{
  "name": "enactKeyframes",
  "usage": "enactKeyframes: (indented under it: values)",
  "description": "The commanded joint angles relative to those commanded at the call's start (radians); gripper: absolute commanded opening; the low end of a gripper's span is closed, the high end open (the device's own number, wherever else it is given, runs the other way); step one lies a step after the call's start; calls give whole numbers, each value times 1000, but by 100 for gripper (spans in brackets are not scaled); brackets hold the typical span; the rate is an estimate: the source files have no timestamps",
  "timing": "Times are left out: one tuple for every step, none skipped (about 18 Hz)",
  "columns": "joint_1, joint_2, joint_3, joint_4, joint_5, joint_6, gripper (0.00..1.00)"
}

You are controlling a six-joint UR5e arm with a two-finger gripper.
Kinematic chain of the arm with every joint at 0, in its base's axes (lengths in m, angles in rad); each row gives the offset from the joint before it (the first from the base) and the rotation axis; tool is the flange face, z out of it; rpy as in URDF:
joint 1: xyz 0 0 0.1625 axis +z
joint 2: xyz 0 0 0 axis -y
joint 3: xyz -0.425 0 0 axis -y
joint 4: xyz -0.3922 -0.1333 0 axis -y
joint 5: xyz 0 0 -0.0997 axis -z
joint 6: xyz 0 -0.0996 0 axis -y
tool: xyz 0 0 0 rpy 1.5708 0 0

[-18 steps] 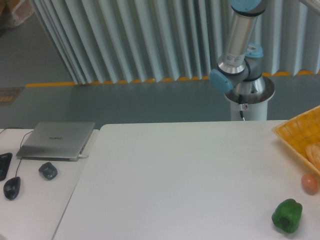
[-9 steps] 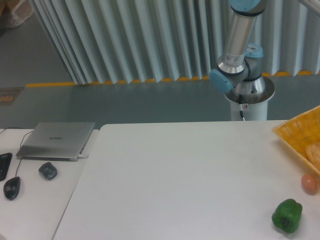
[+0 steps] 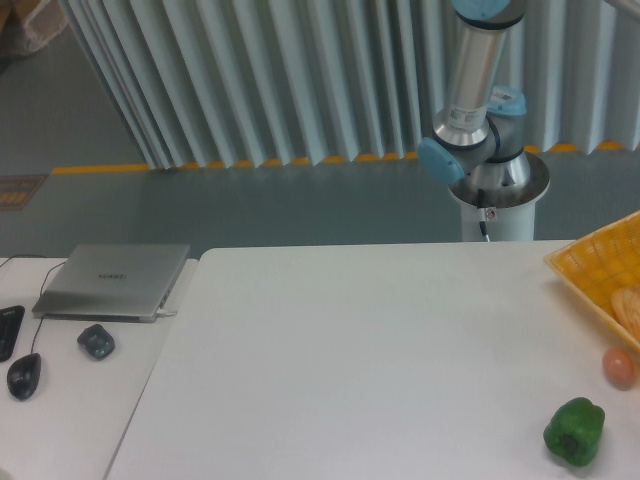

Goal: Place the red pepper on the table
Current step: 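Lift the red pepper out of the yellow basket with the gripper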

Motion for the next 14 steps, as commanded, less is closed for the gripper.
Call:
enactKeyframes:
  values:
    - [-23, 8, 8, -23, -8, -9, 34]
    - [-43, 20, 17, -48, -17, -9, 34]
    - [-54, 32, 29, -78, -46, -11, 34]
    - [-60, 35, 35, -98, -90, -12, 34]
    - [-65, 41, 37, -112, -147, -31, 34]
    - [-66, 46, 38, -115, -194, -58, 34]
    - [-69, 46, 40, -115, -215, -81, 34]
    - [-92, 46, 54, -114, -221, -109, 34]
    - [-124, 46, 66, -114, -226, -158, 34]
    - [-149, 46, 74, -109, -242, -208, 34]
    - [-170, 41, 84, -108, -268, -268, 34]
    - [-201, 37, 89, -98, -302, -354, 34]
    - [-225, 35, 87, -67, -307, -398, 34]
    - [-248, 34, 86, -37, -307, -431, 34]
